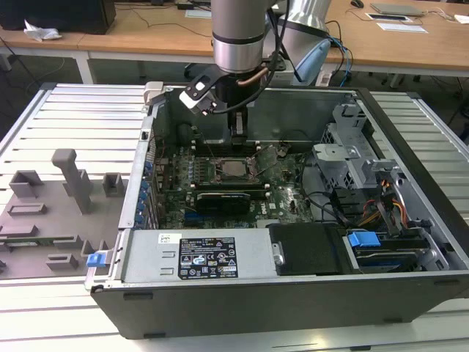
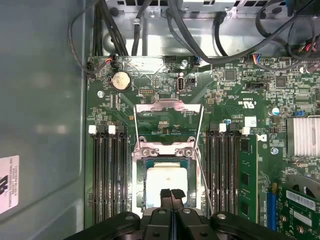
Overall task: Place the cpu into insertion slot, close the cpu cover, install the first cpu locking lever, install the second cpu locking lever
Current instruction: 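Place the cpu into insertion slot, then close the cpu cover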
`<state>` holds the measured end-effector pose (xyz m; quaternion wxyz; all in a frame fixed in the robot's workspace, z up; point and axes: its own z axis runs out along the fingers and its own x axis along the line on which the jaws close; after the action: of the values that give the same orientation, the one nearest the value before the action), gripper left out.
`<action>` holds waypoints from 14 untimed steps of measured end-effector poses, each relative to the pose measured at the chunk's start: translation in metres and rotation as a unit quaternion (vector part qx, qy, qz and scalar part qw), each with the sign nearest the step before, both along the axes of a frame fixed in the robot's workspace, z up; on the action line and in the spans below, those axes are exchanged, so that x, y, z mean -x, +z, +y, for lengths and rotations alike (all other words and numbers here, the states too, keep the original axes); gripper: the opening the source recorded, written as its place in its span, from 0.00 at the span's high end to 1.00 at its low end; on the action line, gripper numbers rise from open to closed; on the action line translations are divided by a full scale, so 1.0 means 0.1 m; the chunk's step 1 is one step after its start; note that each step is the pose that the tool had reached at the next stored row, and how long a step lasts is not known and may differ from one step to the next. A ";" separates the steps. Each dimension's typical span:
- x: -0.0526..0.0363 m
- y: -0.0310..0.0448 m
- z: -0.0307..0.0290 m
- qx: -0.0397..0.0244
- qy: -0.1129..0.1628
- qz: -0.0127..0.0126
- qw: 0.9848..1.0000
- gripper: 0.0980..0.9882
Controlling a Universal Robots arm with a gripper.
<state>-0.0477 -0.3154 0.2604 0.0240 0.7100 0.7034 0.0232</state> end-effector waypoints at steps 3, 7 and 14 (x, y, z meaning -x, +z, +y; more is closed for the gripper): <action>0.000 0.004 0.000 0.000 0.000 0.000 1.000 0.99; 0.000 0.005 0.000 -0.001 0.000 0.000 1.000 0.99; 0.000 0.005 0.000 -0.002 0.000 0.000 1.000 0.99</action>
<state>-0.0477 -0.3154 0.2609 0.0227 0.7101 0.7034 0.0245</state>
